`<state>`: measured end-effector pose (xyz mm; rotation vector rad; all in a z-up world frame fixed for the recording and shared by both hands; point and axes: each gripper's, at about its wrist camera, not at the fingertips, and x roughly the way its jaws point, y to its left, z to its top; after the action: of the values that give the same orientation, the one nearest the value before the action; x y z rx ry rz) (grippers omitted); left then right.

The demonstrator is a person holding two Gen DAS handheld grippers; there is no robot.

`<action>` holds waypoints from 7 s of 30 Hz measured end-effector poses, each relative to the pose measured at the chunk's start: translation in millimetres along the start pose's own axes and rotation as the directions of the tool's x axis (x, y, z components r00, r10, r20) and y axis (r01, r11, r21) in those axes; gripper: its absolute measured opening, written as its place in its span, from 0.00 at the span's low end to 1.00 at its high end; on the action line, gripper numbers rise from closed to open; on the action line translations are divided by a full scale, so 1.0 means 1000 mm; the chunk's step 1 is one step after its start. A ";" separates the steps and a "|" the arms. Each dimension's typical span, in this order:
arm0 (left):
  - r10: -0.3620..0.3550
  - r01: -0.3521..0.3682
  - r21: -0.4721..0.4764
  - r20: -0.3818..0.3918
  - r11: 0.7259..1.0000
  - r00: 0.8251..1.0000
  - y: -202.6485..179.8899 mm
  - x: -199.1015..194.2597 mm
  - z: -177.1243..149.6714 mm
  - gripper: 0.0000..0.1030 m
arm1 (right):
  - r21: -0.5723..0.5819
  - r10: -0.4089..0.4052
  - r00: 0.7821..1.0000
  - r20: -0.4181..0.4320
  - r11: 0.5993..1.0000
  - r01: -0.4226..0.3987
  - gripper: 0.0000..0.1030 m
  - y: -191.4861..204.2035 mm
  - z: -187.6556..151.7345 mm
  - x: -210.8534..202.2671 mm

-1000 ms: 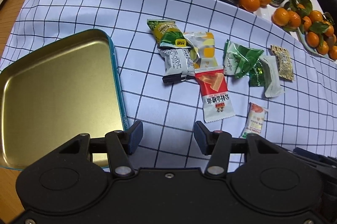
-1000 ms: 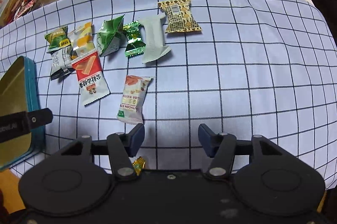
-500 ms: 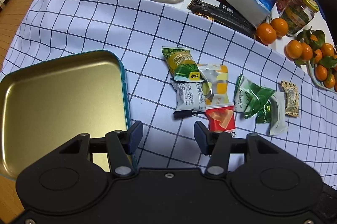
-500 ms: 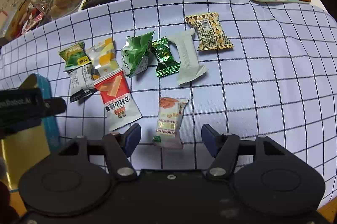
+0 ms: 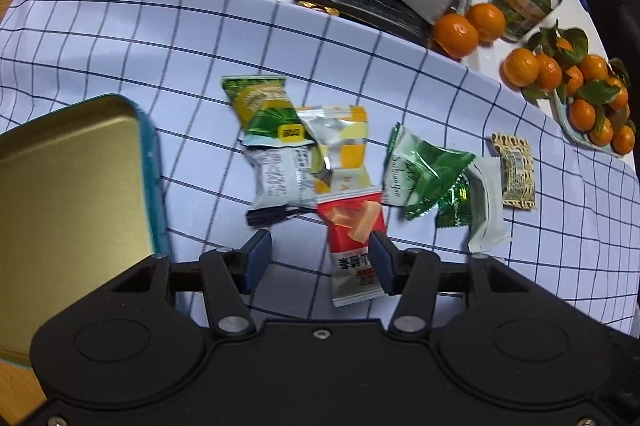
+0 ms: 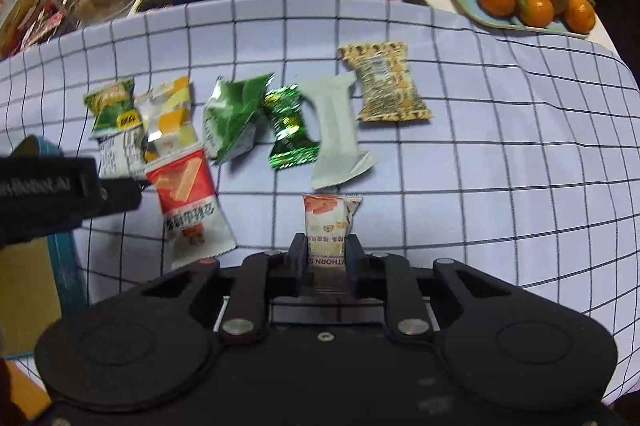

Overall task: Organize snacks
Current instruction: 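Grasp the white hawthorn packet with the right tool while the left tool grasps the red-and-white packet, then carry both packets over the gold tray and open both tools to drop them, then grasp the green pea snack bag with the left tool while the right tool grasps the yellow-and-white packet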

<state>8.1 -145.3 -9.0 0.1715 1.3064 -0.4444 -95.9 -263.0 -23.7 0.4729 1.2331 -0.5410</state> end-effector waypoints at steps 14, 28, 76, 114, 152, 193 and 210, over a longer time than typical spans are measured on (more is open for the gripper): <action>0.078 -0.077 0.044 -0.014 0.996 0.997 -0.034 0.034 -0.011 0.59 | 0.074 0.032 0.999 0.034 0.997 -0.034 0.20 -0.026 0.004 -0.019; 0.079 -0.079 -0.028 0.004 0.996 0.997 -0.023 0.020 -0.012 0.42 | 0.107 0.034 0.998 0.045 0.993 -0.039 0.20 -0.030 0.002 -0.026; 0.362 -0.334 -0.399 -0.006 0.854 0.932 0.231 -0.044 0.013 0.45 | -0.369 0.363 0.928 0.088 0.877 -0.308 0.25 0.230 -0.026 -0.040; 0.183 -0.178 -0.090 0.045 0.980 0.982 0.085 -0.031 0.017 0.45 | -0.053 0.143 0.986 0.085 0.989 -0.139 0.34 0.077 0.007 -0.024; 0.063 -0.059 -0.096 0.040 0.994 0.997 0.027 0.043 0.069 0.50 | 0.359 0.073 0.979 0.188 0.923 -0.138 0.36 -0.049 0.042 -0.022; -0.096 0.089 -0.094 -0.070 0.992 0.993 0.045 -0.013 0.042 0.48 | -0.114 0.120 0.992 -0.043 0.986 -0.124 0.57 0.041 0.005 0.008; -0.080 0.077 -0.054 -0.050 0.996 0.996 0.021 0.008 0.055 0.48 | -0.197 0.071 0.995 -0.064 0.977 -0.082 0.31 0.053 -0.004 0.016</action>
<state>67.3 -148.8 -4.6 0.0892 1.3776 -0.4748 -62.3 -220.7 -37.2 0.3662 1.3030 -0.3358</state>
